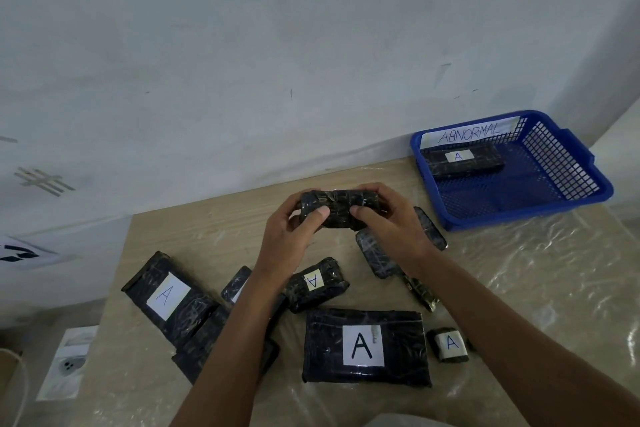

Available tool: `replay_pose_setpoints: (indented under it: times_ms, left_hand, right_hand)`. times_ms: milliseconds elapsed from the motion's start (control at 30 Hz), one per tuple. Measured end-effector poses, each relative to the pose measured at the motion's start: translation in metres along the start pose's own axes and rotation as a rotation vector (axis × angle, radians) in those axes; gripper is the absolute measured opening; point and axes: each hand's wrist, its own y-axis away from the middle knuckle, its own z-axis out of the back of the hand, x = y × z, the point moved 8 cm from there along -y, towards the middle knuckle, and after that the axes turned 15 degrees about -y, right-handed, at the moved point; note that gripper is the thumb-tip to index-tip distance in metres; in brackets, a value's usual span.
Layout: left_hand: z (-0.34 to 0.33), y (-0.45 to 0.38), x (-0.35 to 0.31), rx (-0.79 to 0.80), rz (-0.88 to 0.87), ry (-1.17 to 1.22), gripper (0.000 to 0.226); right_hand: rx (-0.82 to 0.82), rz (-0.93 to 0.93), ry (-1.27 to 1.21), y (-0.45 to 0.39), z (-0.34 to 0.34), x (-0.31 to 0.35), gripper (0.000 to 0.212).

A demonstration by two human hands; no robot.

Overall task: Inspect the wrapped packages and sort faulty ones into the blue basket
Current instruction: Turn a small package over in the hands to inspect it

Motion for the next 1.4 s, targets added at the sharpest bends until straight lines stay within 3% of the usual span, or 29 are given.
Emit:
replay_pose_setpoints:
  times_ms: [167,267,400,500,600,700,767,900,1000,1133,1300,1400]
  left_hand:
    - [0.009,0.0,-0.002,-0.114,-0.036,-0.147,0.021]
    - [0.008,0.001,0.001,-0.132,-0.018,-0.16,0.024]
    - [0.002,0.003,0.002,-0.052,-0.006,-0.134,0.011]
    - [-0.005,0.004,0.0,0.025,-0.038,-0.141,0.018]
    - [-0.003,0.004,-0.004,-0.035,-0.056,-0.16,0.011]
    - [0.004,0.002,-0.004,-0.138,-0.022,-0.182,0.006]
    - [0.01,-0.001,0.003,-0.199,0.044,-0.145,0.008]
    - [0.009,-0.002,0.009,-0.17,0.114,-0.086,0.011]
    - [0.004,0.001,0.011,-0.101,0.11,-0.09,0.021]
    - [-0.002,0.003,0.01,-0.008,0.056,-0.032,0.047]
    - [0.001,0.002,0.006,-0.054,-0.009,-0.028,0.041]
    - [0.002,0.001,0.007,-0.088,-0.002,-0.038,0.038]
  right_hand:
    - [-0.006,-0.079,-0.099,0.001,0.0,-0.006,0.005]
    - [-0.013,-0.086,-0.093,0.001,-0.001,-0.007,0.012]
    - [-0.054,-0.043,0.021,-0.003,0.003,-0.008,0.006]
    - [-0.086,-0.08,-0.014,-0.004,0.006,-0.01,0.006]
    - [-0.095,-0.156,-0.046,-0.002,0.007,-0.014,0.018]
    - [0.009,-0.17,-0.027,0.001,0.001,-0.017,0.028]
    - [0.1,-0.151,-0.008,0.005,-0.004,-0.019,0.027]
    - [0.117,0.0,0.124,0.006,-0.007,-0.016,0.059]
    - [0.035,0.087,0.146,0.004,-0.003,-0.007,0.044]
    - [-0.057,0.059,0.053,-0.002,0.008,-0.011,0.029]
    - [-0.051,-0.015,-0.067,0.001,0.009,-0.013,0.02]
    - [-0.015,-0.093,-0.141,0.004,0.008,-0.021,0.03]
